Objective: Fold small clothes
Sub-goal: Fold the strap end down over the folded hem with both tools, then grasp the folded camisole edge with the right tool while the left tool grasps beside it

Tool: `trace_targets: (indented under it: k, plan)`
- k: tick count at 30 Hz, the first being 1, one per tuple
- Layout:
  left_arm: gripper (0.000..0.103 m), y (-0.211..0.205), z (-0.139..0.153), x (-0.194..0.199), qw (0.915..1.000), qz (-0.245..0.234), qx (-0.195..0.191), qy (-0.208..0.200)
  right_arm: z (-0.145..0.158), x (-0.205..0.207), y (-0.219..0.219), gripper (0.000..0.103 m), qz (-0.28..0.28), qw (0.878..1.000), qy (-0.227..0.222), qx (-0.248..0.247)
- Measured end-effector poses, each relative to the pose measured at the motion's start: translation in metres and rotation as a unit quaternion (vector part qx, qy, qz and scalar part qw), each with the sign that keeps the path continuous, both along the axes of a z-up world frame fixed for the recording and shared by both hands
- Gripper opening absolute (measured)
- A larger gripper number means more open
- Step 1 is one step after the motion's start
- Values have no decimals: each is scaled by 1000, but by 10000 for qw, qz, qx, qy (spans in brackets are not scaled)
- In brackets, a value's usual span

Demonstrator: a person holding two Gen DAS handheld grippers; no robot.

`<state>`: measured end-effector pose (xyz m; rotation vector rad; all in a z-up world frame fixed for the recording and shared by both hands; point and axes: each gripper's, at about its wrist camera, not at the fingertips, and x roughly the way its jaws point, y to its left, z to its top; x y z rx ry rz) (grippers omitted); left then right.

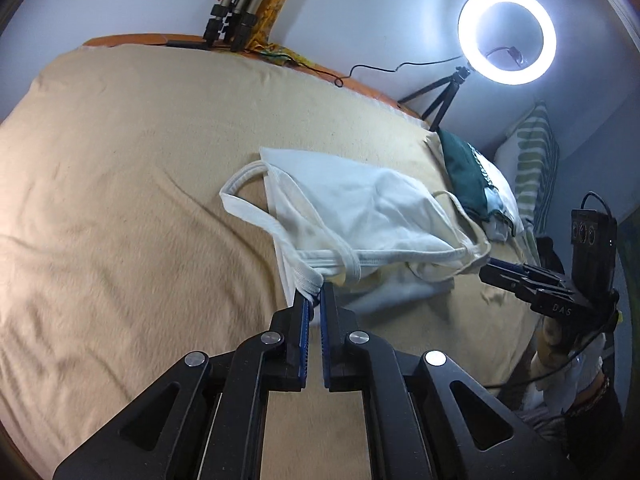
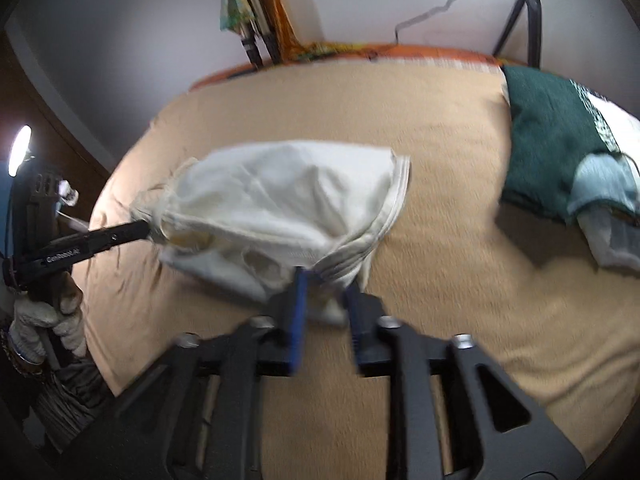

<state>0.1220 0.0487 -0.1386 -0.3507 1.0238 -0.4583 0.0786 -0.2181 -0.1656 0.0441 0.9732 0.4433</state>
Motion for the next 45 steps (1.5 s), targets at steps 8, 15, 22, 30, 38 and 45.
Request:
trace_targets:
  k: [8, 15, 22, 30, 38, 45]
  plan:
    - [4, -13, 48, -13, 9965, -184, 121, -804, 43, -30, 0, 41, 84, 9966, -817, 84]
    - [5, -39, 29, 35, 9986, -242, 169, -445, 22, 24, 23, 32, 77, 9990, -392, 201]
    - [4, -56, -3, 43, 9974, -530, 478, 56, -9, 42, 30, 32, 88, 9997, 240, -7]
    - [4, -38, -17, 2, 9942, -794, 655, 317, -34, 8, 23, 32, 508, 9949, 871, -72]
    - [5, -21, 0, -22, 9940, -829, 691, 150, -18, -13, 6, 32, 791, 9930, 808, 336]
    - [5, 13, 11, 11, 9993, -22, -340, 124, -1, 12, -31, 45, -24, 9929, 275, 1160]
